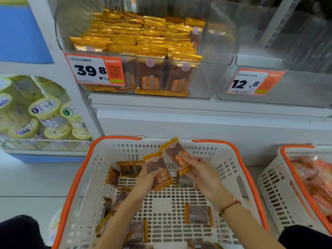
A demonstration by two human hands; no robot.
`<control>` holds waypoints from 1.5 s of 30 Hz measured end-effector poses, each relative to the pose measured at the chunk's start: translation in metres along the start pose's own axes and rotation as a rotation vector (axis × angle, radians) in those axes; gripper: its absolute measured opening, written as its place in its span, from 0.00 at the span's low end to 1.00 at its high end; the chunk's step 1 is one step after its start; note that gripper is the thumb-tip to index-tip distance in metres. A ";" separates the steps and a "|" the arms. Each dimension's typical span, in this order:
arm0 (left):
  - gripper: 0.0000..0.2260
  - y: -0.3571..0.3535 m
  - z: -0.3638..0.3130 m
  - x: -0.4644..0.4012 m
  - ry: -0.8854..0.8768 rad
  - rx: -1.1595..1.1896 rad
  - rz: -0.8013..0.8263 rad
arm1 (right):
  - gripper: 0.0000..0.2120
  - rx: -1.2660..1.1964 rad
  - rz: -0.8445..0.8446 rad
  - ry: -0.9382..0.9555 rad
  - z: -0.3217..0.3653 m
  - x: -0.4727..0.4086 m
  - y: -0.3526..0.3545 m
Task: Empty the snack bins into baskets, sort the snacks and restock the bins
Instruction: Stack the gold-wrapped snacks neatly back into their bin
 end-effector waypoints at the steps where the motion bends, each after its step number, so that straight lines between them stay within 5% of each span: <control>1: 0.09 -0.005 -0.001 0.006 -0.017 0.057 0.016 | 0.11 -0.024 -0.013 -0.004 -0.005 0.003 -0.011; 4: 0.17 -0.017 -0.003 0.026 -0.110 0.077 0.004 | 0.13 0.281 -0.123 0.150 -0.019 0.012 -0.033; 7: 0.24 -0.007 0.011 0.020 -0.191 -0.030 -0.017 | 0.08 0.461 0.007 0.267 -0.022 0.010 -0.043; 10: 0.14 0.006 0.022 0.015 -0.151 0.007 -0.052 | 0.07 0.726 -0.012 0.239 -0.049 -0.021 -0.011; 12: 0.12 0.011 0.025 0.012 -0.091 0.039 -0.067 | 0.13 1.121 -0.053 0.186 -0.082 -0.038 0.024; 15: 0.11 0.016 0.031 0.002 0.067 0.143 -0.127 | 0.30 1.640 0.218 0.038 -0.153 -0.041 0.063; 18: 0.07 0.021 0.036 -0.004 0.174 0.185 -0.173 | 0.30 1.886 0.191 0.069 -0.178 -0.027 0.076; 22: 0.14 0.022 0.031 -0.006 0.157 0.152 -0.163 | 0.27 1.823 0.155 0.105 -0.165 -0.027 0.081; 27: 0.20 0.021 0.008 0.000 0.042 0.055 -0.129 | 0.04 1.047 0.182 -0.166 -0.111 -0.026 0.061; 28: 0.19 0.021 0.004 0.002 0.017 0.011 -0.110 | 0.11 0.993 0.219 -0.159 -0.094 -0.027 0.055; 30: 0.16 0.018 -0.006 0.009 -0.028 -0.070 -0.066 | 0.17 0.974 0.385 -0.116 -0.049 -0.016 0.038; 35: 0.09 0.008 -0.024 0.022 -0.041 -0.264 0.093 | 0.08 1.122 0.708 -0.008 0.043 0.026 0.010; 38: 0.10 -0.013 -0.031 0.028 -0.020 -0.250 0.161 | 0.02 1.130 0.565 0.199 0.069 0.035 -0.002; 45: 0.23 -0.036 -0.028 0.042 -0.030 -0.028 0.214 | 0.12 0.935 0.060 0.491 0.068 0.033 -0.016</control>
Point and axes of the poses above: each hand's wrist, its own x-axis away from the middle knuckle, its own y-axis out of the back of the hand, z = x × y, the point moved 3 cm from there along -x, towards the middle knuckle, and after that the axes turned 14 degrees about x, right-handed, at the moved point
